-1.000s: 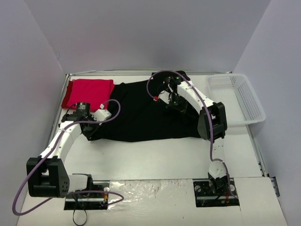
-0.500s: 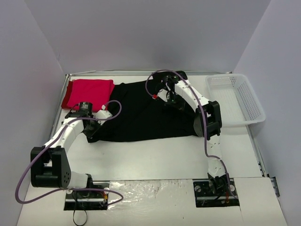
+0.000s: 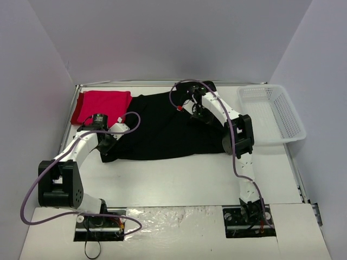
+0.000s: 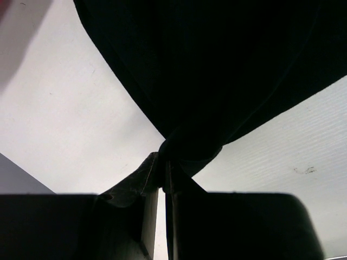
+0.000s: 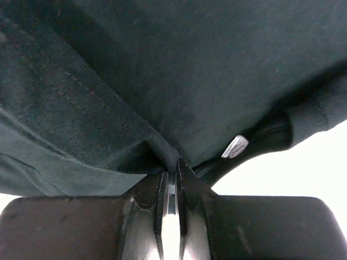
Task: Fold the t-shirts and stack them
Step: Fold the flattened tshirt in 1/3 of the way
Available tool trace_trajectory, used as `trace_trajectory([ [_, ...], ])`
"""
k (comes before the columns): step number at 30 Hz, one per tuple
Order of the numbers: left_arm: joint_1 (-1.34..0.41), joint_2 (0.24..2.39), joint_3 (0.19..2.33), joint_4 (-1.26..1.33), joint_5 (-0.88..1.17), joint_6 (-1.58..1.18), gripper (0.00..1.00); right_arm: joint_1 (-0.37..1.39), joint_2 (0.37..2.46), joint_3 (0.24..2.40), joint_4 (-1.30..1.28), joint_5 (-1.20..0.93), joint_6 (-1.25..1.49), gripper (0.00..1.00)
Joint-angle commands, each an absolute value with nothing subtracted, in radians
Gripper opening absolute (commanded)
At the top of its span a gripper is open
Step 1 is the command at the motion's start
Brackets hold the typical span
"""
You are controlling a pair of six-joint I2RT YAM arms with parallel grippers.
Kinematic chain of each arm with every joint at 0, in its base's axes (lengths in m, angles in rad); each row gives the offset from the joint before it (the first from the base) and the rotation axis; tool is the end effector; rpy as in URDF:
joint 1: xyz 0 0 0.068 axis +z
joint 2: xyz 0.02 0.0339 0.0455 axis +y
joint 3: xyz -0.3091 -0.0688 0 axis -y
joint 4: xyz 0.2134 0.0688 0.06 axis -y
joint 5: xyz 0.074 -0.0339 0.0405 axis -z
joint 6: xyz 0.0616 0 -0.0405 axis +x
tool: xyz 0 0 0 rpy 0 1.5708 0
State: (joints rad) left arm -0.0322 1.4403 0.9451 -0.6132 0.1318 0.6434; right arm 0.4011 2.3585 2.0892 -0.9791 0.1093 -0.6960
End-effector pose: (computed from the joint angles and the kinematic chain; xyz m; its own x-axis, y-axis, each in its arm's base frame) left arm 0.2559 -0.0163 0.2505 -0.6614 0.6163 -0.4275 0.6091 0.7739 0.1735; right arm 0.4662 0.1904 0.2044 -0.4417 -0.8796 -0.1768 -0.8333 0.4752 -0.2825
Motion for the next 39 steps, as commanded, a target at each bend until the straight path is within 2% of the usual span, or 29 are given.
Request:
trace_trajectory([
  [1, -0.031, 1.443, 0.999, -0.594, 0.118, 0.627, 0.02, 0.396, 2.356, 2.123, -0.956, 0.137, -0.667, 0.00],
  [2, -0.031, 1.447, 1.002, -0.594, 0.118, 0.627, 0.04, 0.394, 2.358, 2.123, -0.951, 0.130, -0.666, 0.00],
  [3, -0.031, 1.450, 1.005, -0.592, 0.117, 0.624, 0.06, 0.396, 2.358, 2.122, -0.947, 0.127, -0.661, 0.18],
  [4, -0.031, 1.454, 1.006, -0.589, 0.117, 0.624, 0.10, 0.396, 2.356, 2.121, -0.937, 0.129, -0.657, 0.31],
  [6, -0.029, 1.456, 1.011, -0.588, 0.117, 0.620, 0.16, 0.396, 2.353, 2.118, -0.931, 0.130, -0.649, 0.35],
  [8, -0.032, 1.454, 1.011, -0.583, 0.120, 0.612, 0.19, 0.396, 2.330, 2.103, -0.905, 0.136, -0.634, 0.44],
  [9, -0.032, 1.451, 1.009, -0.583, 0.118, 0.611, 0.23, 0.393, 2.318, 2.094, -0.893, 0.140, -0.627, 0.50],
  [10, -0.034, 1.448, 1.009, -0.581, 0.117, 0.611, 0.24, 0.393, 2.304, 2.071, -0.872, 0.138, -0.620, 0.50],
  [11, -0.034, 1.434, 1.009, -0.581, 0.115, 0.609, 0.24, 0.393, 2.290, 2.060, -0.862, 0.135, -0.617, 0.51],
  [13, -0.034, 1.399, 1.008, -0.580, 0.100, 0.609, 0.25, 0.391, 2.237, 2.019, -0.832, 0.129, -0.611, 0.65],
  [16, -0.035, 1.336, 1.005, -0.574, 0.051, 0.621, 0.24, 0.384, 2.152, 1.956, -0.793, 0.109, -0.609, 0.72],
  [19, -0.035, 1.277, 0.988, -0.561, 0.011, 0.649, 0.25, 0.364, 2.073, 1.899, -0.769, 0.077, -0.601, 0.88],
  [20, -0.034, 1.264, 0.986, -0.568, 0.009, 0.653, 0.25, 0.357, 2.033, 1.882, -0.761, 0.068, -0.592, 0.97],
  [21, -0.034, 1.253, 0.982, -0.575, 0.009, 0.661, 0.24, 0.344, 2.011, 1.864, -0.752, 0.054, -0.589, 1.00],
  [23, -0.035, 1.215, 0.971, -0.595, 0.020, 0.679, 0.15, 0.331, 1.945, 1.804, -0.739, 0.022, -0.577, 1.00],
  [25, -0.035, 1.161, 0.938, -0.607, 0.058, 0.716, 0.12, 0.315, 1.883, 1.761, -0.738, 0.011, -0.574, 1.00],
  [34, -0.038, 1.088, 0.786, -0.637, 0.098, 0.937, 0.13, 0.246, 1.692, 1.484, -0.666, -0.029, -0.522, 1.00],
  [39, -0.038, 1.097, 0.727, -0.640, 0.135, 0.994, 0.19, 0.216, 1.684, 1.424, -0.653, -0.044, -0.518, 1.00],
])
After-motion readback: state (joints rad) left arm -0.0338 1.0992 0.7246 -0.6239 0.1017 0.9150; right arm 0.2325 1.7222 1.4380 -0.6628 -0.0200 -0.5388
